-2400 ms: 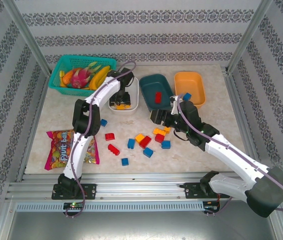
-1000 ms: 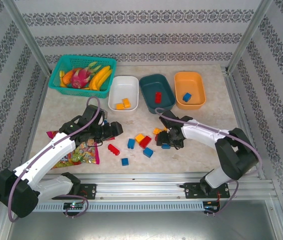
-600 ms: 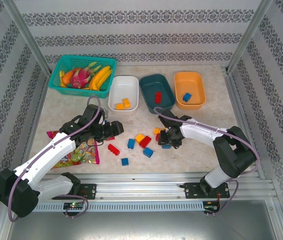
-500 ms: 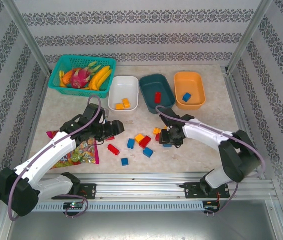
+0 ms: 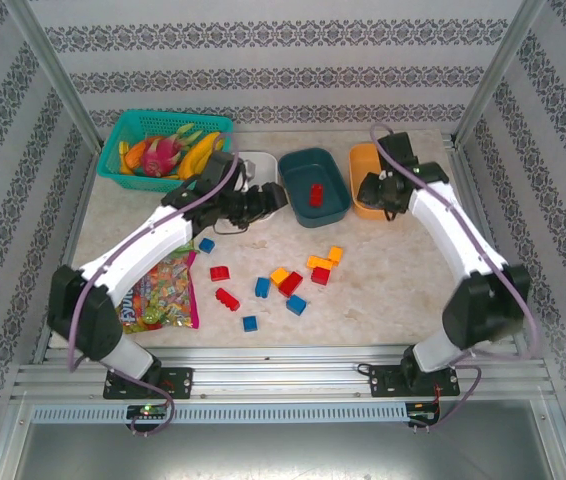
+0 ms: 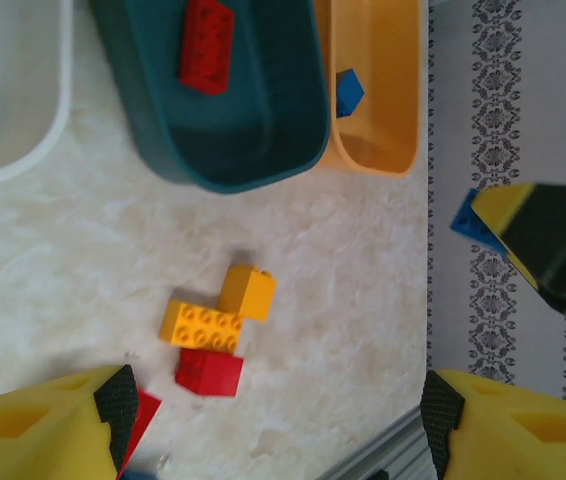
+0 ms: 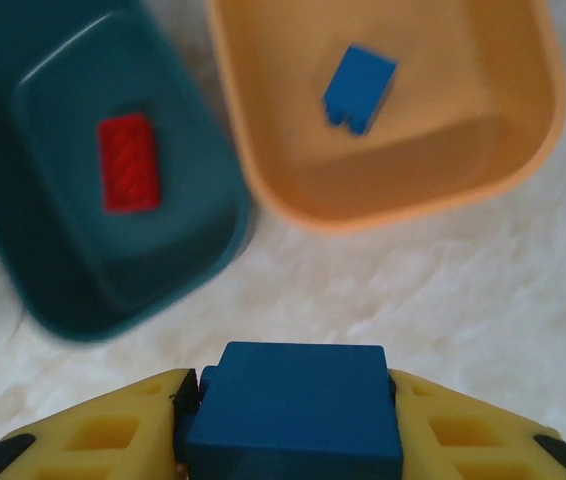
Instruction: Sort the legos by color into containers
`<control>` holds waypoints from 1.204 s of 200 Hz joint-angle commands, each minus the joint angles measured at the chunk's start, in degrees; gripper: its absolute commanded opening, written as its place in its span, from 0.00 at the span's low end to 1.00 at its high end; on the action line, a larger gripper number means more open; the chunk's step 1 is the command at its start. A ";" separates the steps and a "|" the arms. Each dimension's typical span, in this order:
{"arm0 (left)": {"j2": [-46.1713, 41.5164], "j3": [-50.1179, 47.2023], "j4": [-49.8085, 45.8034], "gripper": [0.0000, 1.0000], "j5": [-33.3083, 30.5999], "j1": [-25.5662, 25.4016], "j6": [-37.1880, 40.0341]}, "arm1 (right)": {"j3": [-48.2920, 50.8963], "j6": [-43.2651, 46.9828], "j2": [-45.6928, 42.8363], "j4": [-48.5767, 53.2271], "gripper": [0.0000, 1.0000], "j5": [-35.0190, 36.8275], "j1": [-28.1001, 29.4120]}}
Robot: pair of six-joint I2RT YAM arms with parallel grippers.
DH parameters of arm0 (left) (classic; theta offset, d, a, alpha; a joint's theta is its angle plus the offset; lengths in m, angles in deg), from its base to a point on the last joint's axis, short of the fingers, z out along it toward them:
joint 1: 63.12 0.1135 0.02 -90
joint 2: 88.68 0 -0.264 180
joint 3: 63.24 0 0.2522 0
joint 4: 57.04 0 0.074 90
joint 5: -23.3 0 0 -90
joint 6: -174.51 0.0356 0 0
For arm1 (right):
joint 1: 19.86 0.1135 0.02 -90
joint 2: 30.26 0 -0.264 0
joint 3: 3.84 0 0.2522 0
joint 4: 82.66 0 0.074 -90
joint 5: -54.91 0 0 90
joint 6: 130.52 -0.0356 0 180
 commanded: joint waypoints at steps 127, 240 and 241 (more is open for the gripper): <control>15.47 16.74 -2.55 0.77 1.60 -0.69 2.48 | -23.92 7.49 34.86 6.82 0.46 -8.28 -8.46; 3.24 4.49 -21.76 0.73 -14.75 -0.74 0.88 | -15.34 7.29 12.58 -1.70 0.64 -11.44 -4.81; 3.07 4.14 -21.92 0.73 -15.07 -0.76 0.93 | -14.92 7.31 12.10 -2.15 0.64 -11.87 -4.61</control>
